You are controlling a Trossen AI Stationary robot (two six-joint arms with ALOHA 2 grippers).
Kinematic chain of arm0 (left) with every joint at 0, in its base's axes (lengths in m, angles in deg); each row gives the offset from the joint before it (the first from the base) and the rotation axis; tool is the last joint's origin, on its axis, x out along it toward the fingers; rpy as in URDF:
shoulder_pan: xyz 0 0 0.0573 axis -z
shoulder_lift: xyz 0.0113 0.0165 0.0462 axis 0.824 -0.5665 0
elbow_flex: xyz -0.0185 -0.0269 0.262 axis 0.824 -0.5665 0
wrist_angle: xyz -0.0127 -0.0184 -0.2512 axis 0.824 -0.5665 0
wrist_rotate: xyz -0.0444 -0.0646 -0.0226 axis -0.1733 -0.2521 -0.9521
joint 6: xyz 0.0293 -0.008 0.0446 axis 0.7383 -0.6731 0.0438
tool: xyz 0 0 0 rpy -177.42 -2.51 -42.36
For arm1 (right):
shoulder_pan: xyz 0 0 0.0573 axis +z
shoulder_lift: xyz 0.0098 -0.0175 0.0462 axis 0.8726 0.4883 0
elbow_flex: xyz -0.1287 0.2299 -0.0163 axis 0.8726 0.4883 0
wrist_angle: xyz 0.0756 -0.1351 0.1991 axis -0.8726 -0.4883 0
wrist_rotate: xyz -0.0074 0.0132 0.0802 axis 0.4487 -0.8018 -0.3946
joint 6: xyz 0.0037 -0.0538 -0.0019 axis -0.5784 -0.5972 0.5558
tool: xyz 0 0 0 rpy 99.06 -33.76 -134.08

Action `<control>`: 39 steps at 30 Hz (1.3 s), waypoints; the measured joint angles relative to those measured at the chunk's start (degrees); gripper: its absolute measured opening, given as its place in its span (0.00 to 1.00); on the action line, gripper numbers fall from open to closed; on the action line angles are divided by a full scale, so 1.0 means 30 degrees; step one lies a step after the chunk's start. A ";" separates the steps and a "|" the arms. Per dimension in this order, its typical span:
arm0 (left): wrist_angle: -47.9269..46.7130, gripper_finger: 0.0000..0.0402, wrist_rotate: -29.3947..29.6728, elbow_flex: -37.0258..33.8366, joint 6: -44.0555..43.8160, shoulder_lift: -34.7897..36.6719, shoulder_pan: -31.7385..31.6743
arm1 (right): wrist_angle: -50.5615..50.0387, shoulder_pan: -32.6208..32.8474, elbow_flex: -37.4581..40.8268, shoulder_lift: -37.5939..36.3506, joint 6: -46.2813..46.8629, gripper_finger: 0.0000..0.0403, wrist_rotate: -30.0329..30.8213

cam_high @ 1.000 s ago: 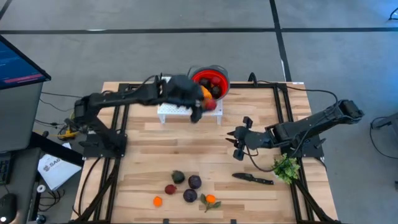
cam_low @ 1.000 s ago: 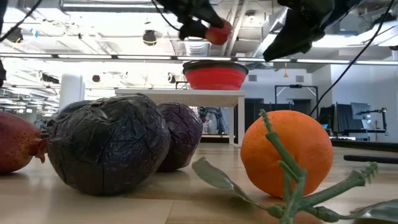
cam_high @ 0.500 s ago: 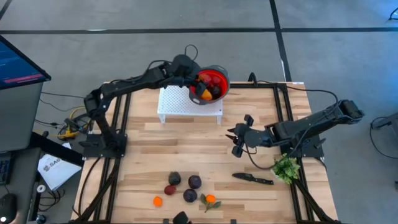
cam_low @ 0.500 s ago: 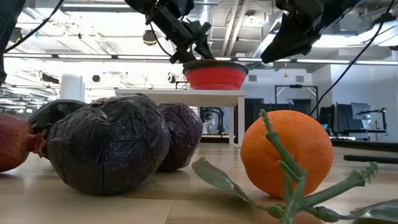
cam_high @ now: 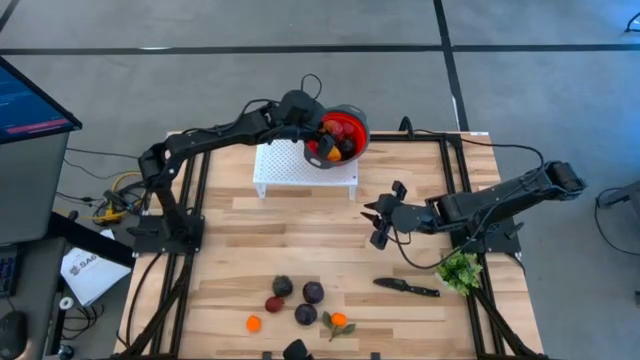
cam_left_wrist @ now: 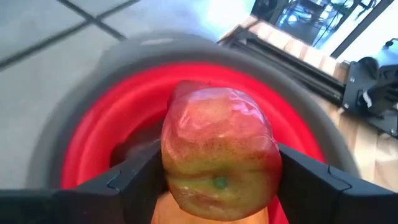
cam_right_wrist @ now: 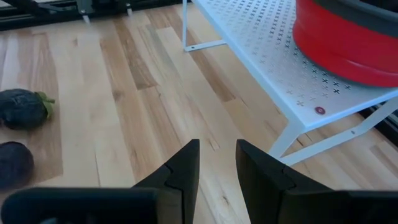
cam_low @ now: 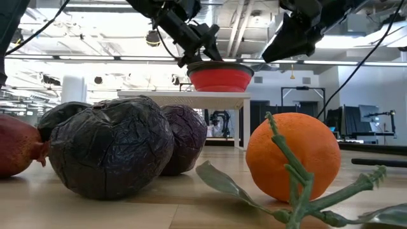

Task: Pick & Place Fruit
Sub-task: Put the apple into the red strainer on the shelf, then put the mangosteen into the red strainer on the shelf

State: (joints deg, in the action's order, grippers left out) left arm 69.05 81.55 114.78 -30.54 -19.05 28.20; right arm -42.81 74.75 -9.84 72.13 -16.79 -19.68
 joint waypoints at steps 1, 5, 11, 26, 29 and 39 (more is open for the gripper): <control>0.0023 0.66 -0.0023 -0.0200 -0.0089 0.0000 0.0000 | 0.0054 0.0000 0.0000 0.0000 -0.0003 0.24 0.0000; 0.1098 0.66 -0.0123 -0.0620 -0.0227 0.0043 0.0000 | 0.0106 -0.0007 0.0000 0.0000 -0.0011 0.24 0.0000; 0.1198 0.66 -0.0540 -0.0646 -0.0119 0.0124 0.0000 | 0.0107 0.0000 0.0000 0.0000 -0.0054 0.24 0.0000; 0.1234 0.79 -0.0747 -0.0646 0.0268 0.0130 0.0000 | 0.0588 0.0009 0.0000 0.0000 -0.0005 0.24 -0.0007; 0.1234 0.83 -0.0747 -0.0646 0.0338 0.0131 0.0000 | 0.0588 0.0007 0.0000 0.0003 0.0004 0.24 -0.0007; 0.0081 0.84 -0.1956 -0.1113 0.2176 0.3595 0.1204 | 0.1560 -0.0440 0.0000 0.0003 0.0013 0.24 -0.0614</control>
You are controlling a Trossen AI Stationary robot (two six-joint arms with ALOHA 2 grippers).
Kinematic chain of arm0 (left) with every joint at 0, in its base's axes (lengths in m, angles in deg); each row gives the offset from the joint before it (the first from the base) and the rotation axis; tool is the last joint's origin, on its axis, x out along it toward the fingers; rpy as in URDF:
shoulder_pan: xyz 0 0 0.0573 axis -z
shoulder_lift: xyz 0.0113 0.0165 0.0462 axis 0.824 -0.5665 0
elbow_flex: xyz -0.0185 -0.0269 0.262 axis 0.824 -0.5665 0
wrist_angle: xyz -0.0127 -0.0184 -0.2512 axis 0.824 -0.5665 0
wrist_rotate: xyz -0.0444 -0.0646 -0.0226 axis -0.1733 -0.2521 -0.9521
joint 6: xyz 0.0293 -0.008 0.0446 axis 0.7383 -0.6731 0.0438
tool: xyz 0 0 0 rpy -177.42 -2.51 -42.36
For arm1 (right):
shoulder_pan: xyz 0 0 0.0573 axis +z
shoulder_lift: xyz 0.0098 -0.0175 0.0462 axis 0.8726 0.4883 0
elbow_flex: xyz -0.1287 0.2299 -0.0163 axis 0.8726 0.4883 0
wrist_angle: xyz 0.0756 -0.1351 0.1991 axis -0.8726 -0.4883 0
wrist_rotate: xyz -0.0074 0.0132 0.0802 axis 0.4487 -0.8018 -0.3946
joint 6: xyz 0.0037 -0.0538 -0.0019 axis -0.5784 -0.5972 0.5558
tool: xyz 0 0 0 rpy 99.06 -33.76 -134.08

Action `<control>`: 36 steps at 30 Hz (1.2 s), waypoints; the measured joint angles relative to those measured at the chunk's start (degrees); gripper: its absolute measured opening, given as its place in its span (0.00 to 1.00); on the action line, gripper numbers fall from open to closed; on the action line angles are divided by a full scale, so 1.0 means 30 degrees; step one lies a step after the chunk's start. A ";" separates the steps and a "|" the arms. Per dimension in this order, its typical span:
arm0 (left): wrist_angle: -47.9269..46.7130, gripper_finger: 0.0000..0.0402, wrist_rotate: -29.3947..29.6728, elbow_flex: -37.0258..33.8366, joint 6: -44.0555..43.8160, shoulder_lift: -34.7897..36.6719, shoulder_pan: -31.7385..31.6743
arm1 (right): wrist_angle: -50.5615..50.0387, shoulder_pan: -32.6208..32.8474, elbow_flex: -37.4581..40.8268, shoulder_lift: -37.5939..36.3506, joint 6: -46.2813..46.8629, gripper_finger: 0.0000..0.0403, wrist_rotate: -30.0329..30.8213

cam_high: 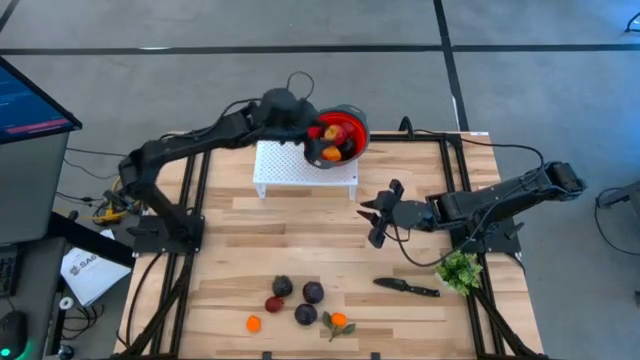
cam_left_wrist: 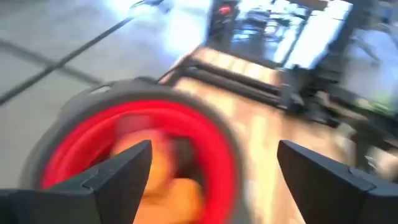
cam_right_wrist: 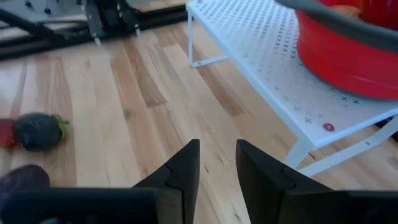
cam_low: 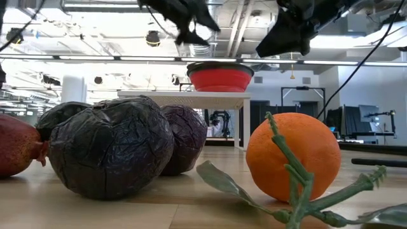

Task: Pick & Place Fruit
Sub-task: Put the mangosteen into the red strainer on the shelf

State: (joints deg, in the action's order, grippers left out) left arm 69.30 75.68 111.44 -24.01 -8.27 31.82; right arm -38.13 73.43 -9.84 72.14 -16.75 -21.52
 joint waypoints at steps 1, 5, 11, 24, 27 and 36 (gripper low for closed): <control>0.0017 0.84 -0.0031 -0.0403 0.0411 0.0667 0.0464 | 0.0265 -0.0121 0.0000 0.0027 0.0125 0.24 -0.0007; -0.0114 0.81 -0.0117 -0.3163 0.2040 0.3836 0.2752 | 0.1669 -0.0466 0.0014 0.0889 0.0498 0.24 0.0016; -0.0215 0.78 0.0265 -0.9321 0.3171 0.8710 0.7504 | 0.4553 -0.0573 0.0007 0.3035 -0.0985 0.24 -0.0042; 0.6313 0.75 0.7272 -1.9031 -0.4369 1.0082 1.7930 | 0.6809 -0.0529 -0.1276 0.5618 -0.3040 0.24 -0.0115; 0.8876 0.75 0.8060 -1.9621 -0.5019 0.8589 1.8350 | 0.6865 -0.0525 -0.1402 0.5636 -0.3059 0.24 -0.0125; 1.3109 0.76 0.6364 -1.9715 -0.5460 0.3473 1.8256 | 0.6762 -0.0398 -0.1406 0.5636 -0.3025 0.24 -0.0625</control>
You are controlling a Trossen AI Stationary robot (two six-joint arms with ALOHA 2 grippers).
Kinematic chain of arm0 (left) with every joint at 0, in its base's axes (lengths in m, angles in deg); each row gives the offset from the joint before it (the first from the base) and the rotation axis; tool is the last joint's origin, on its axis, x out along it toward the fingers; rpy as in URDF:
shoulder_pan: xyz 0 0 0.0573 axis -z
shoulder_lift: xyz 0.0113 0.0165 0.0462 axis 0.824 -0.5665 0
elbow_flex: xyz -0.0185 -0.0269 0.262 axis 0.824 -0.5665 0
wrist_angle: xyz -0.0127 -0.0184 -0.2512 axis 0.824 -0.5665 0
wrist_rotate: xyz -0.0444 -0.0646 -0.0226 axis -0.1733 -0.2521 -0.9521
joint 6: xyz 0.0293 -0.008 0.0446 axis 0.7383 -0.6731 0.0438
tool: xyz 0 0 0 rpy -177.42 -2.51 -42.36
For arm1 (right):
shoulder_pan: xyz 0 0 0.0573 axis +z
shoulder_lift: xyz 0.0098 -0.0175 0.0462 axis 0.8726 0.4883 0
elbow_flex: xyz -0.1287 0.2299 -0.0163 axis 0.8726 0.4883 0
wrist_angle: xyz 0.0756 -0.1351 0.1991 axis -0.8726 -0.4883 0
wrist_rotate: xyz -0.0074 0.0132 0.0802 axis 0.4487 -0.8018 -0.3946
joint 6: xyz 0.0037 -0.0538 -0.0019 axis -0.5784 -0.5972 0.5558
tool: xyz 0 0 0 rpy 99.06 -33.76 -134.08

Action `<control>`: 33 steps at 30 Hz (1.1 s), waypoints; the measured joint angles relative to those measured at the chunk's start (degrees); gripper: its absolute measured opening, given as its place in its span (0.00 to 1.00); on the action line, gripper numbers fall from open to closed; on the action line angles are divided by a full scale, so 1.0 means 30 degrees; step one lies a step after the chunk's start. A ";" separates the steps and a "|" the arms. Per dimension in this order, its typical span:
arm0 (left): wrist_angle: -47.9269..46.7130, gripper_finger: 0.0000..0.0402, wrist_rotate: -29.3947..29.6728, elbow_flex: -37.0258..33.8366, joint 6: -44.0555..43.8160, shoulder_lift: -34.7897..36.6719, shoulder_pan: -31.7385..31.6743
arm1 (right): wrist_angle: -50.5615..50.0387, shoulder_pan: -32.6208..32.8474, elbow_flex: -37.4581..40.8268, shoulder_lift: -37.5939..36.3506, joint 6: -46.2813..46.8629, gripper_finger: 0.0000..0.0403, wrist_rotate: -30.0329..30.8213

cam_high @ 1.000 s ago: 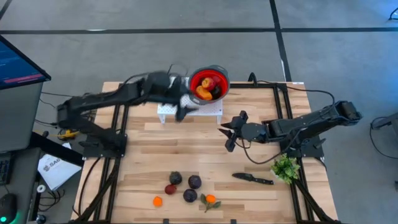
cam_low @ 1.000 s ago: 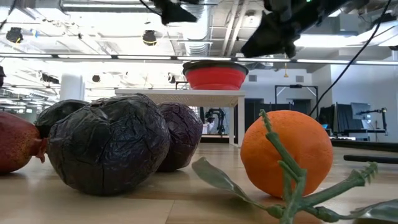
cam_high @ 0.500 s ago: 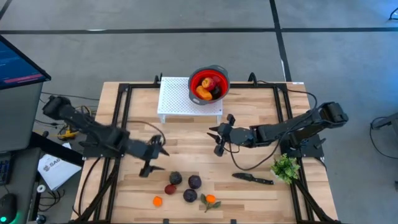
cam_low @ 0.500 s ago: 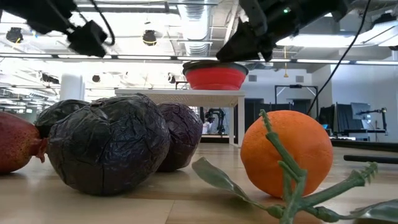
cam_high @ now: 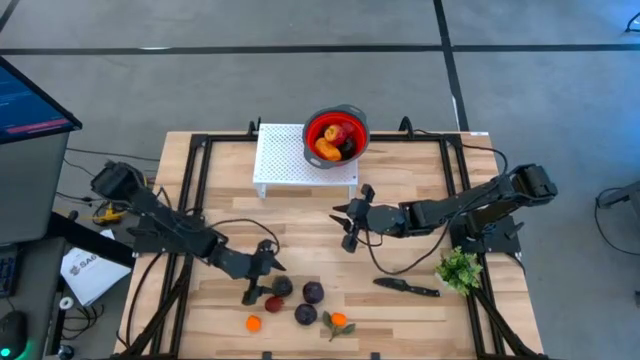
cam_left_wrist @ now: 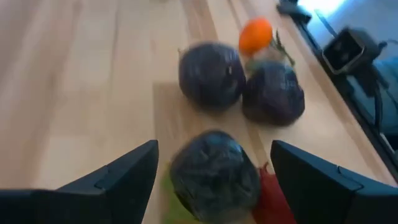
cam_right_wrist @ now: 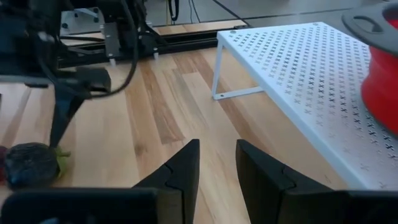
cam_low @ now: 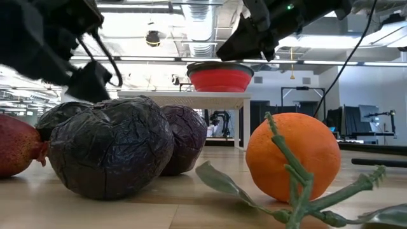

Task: Pick & Place Fruit
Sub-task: Put the mangosteen into the red strainer on the shelf

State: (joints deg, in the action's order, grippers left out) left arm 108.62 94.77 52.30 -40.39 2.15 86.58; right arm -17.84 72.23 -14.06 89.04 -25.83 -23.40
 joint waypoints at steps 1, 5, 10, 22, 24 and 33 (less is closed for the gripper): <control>0.0237 0.76 -0.0174 0.0000 -0.0294 -0.0414 0.0000 | 0.0003 0.0051 0.0000 0.0000 -0.0004 0.24 -0.0007; 0.0408 0.77 -0.0324 0.0000 -0.1667 -0.1553 0.0000 | 0.0001 0.0318 0.0000 0.0000 -0.0007 0.24 -0.0051; 0.0907 0.77 -0.0271 0.0007 -0.1930 -0.2489 0.0000 | -0.0072 0.0478 0.0000 0.0000 -0.0007 0.24 -0.0051; 0.2984 0.57 0.0232 -0.0008 -0.1861 -0.3244 -0.2197 | -0.4024 0.0952 -0.0022 -0.1384 0.0000 0.24 0.0029; 0.3634 0.55 0.0258 -0.0001 -0.2326 -0.2790 -0.3266 | -0.4627 0.1145 -0.0022 -0.1831 0.0092 0.24 0.0048; 0.6389 0.57 -0.0982 -0.0006 -0.2297 0.0990 -0.8731 | -0.3376 0.2458 0.0861 -0.0270 0.1015 0.25 0.0933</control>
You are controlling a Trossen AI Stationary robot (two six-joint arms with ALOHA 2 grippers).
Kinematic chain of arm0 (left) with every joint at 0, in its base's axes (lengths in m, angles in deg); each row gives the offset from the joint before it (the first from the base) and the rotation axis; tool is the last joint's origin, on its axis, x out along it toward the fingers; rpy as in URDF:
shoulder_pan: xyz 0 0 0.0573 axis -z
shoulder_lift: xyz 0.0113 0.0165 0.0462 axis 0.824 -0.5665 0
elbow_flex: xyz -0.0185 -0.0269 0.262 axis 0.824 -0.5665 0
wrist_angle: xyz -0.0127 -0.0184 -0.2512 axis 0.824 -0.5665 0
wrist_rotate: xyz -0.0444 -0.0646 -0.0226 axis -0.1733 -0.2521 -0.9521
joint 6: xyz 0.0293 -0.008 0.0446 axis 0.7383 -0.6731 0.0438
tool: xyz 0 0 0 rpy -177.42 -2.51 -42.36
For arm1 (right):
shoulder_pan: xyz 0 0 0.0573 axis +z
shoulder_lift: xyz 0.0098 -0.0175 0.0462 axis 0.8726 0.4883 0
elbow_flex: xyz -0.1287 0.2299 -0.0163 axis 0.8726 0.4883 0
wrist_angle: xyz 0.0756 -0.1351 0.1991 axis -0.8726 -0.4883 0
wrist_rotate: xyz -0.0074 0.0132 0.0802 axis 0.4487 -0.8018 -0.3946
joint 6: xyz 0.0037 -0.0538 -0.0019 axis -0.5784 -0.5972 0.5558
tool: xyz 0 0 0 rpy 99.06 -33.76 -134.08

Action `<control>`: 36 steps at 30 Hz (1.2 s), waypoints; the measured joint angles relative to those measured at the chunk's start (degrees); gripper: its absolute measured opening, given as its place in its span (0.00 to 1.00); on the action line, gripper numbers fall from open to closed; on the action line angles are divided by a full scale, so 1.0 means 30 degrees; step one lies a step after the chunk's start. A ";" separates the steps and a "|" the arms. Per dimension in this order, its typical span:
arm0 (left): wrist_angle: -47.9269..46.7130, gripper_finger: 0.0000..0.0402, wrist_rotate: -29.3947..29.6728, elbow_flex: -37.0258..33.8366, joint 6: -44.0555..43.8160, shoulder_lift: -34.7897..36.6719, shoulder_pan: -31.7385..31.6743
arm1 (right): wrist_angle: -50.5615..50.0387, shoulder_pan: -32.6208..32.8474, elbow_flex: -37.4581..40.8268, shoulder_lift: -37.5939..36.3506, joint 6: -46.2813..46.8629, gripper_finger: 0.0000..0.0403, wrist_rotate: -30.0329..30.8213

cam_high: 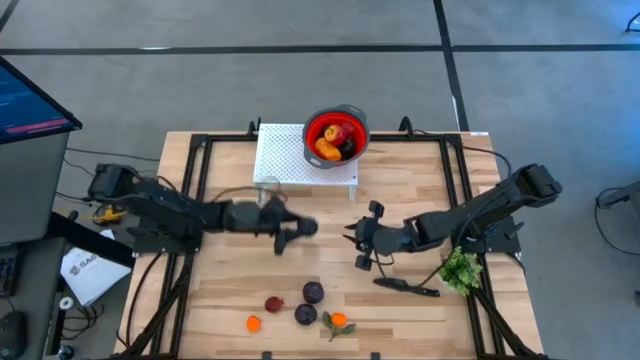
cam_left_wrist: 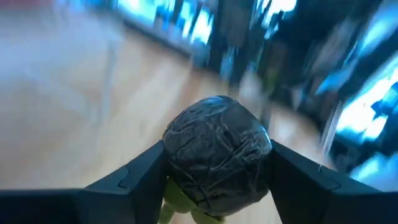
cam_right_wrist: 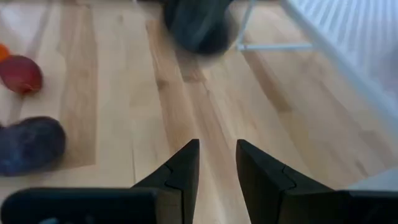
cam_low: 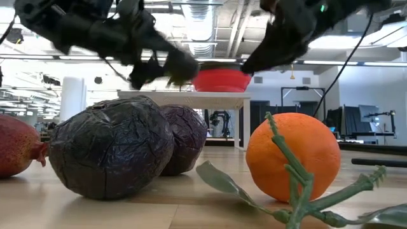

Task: Pick & Place Fruit
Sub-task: Put the mangosteen into the red strainer on the shelf

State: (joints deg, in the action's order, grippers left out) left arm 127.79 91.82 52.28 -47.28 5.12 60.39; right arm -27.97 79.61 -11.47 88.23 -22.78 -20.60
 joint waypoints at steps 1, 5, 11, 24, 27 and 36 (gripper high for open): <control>0.0870 0.56 -0.0421 0.0007 0.0013 0.0350 -0.0573 | 0.1103 0.0004 0.0293 0.0479 0.0082 0.26 0.0048; 0.5779 0.56 -0.2644 0.0021 0.0020 0.0943 -0.1951 | 0.8299 -0.0238 0.1310 0.2766 -0.0535 0.34 0.0118; 1.0903 0.58 -0.3649 0.0021 0.0597 0.0503 -0.1811 | 2.0196 -0.1153 0.1311 0.6062 -0.3714 0.58 -0.0211; 1.3232 0.59 -0.3145 0.0569 0.0520 -0.0008 -0.1106 | 2.8329 -0.2094 -0.1482 0.7483 -1.3599 0.77 -0.0700; 1.3246 0.59 -0.3145 0.0793 0.0487 -0.0008 -0.1104 | 2.7482 -0.2208 -0.2602 0.7483 -1.4653 0.77 -0.0287; 1.3250 0.61 -0.3158 0.0863 0.0213 0.0007 -0.1104 | 2.4631 -0.2428 -0.4811 0.7483 -1.7602 0.71 -0.0262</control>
State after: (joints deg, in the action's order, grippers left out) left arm 167.54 82.35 54.86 -46.64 5.14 57.08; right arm 45.92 72.33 -25.91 110.68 -75.59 -21.38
